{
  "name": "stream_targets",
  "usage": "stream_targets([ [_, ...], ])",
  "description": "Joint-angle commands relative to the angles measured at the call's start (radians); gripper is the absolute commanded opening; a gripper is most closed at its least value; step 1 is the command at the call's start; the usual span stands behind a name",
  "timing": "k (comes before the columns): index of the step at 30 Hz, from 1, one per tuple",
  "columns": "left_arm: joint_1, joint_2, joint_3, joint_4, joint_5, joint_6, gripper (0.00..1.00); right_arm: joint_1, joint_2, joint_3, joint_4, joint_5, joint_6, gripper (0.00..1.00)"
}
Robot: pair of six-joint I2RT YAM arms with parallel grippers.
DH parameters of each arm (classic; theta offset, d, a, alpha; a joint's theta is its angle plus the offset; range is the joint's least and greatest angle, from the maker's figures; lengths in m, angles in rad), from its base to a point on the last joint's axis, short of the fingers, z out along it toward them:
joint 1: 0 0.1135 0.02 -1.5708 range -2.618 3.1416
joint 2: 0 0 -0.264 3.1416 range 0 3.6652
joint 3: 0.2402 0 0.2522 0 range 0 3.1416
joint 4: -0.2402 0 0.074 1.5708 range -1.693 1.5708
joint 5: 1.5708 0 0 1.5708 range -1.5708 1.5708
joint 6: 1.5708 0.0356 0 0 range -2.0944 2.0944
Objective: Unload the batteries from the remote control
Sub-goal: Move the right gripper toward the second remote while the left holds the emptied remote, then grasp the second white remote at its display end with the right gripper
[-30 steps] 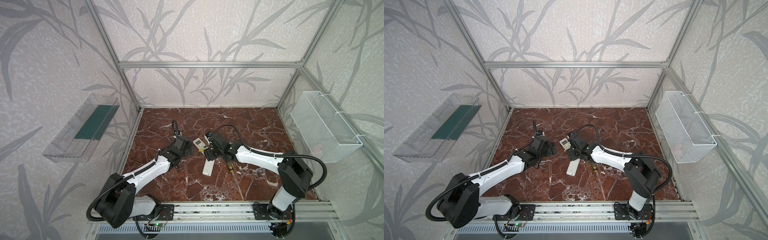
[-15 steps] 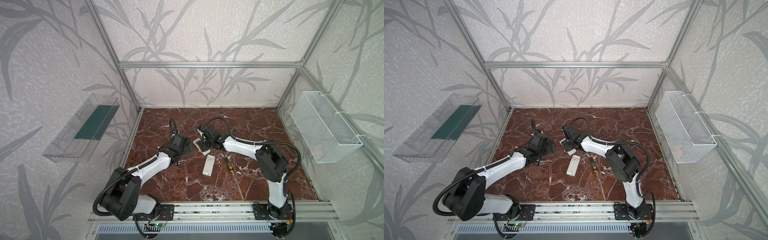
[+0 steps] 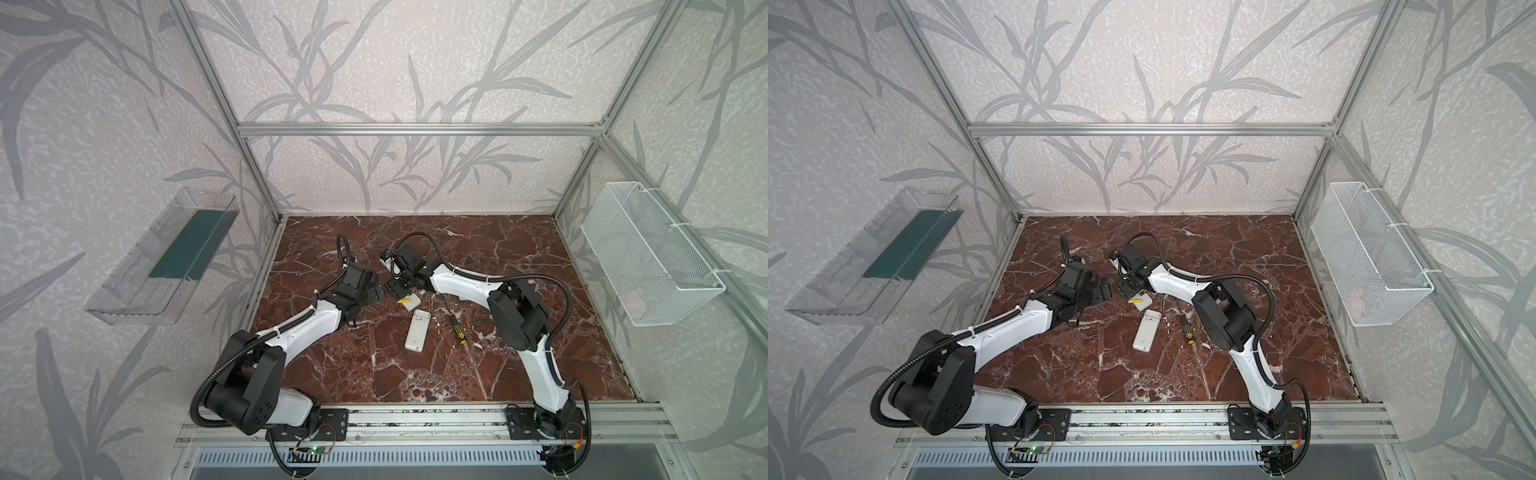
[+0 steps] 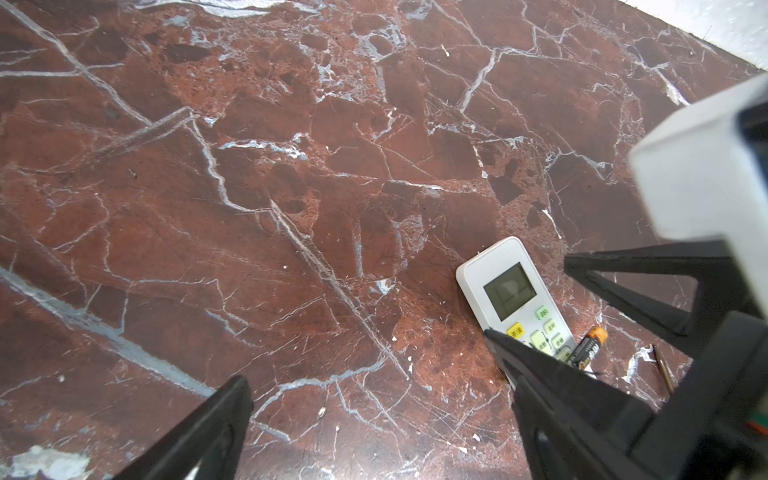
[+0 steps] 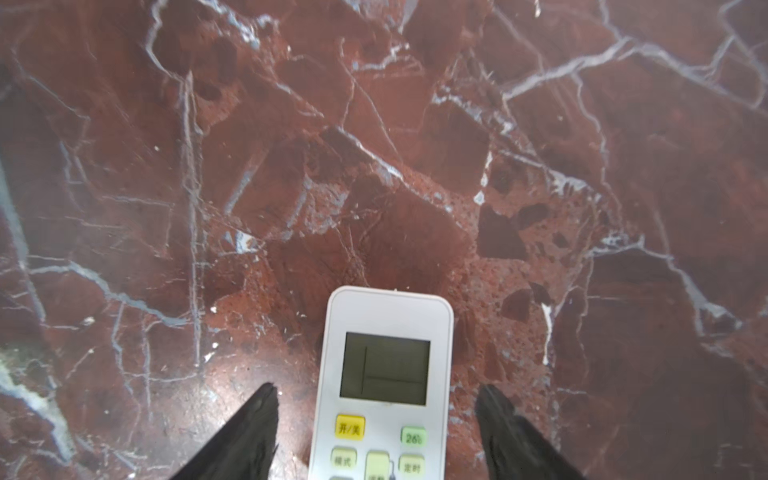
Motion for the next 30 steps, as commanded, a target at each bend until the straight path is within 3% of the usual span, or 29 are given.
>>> stream_targets([
  [1,0.007,-0.024,-0.002,0.029,0.004,-0.014,0.99,-0.007,0.026,0.024,-0.028,-0.002,-0.011,0.76],
  [12,0.01,-0.059,-0.044,0.047,0.007,-0.001,0.99,-0.008,0.074,0.07,-0.047,-0.015,-0.026,0.76],
  [16,0.012,-0.06,-0.046,0.047,0.012,0.003,0.99,-0.008,0.07,0.056,-0.031,-0.009,-0.019,0.68],
  [22,0.014,-0.055,-0.049,0.053,0.014,0.008,0.99,-0.01,0.028,-0.018,0.036,-0.002,0.006,0.57],
  [30,0.017,-0.046,-0.061,0.067,0.017,0.009,0.98,-0.037,-0.085,-0.216,0.219,-0.008,0.052,0.55],
])
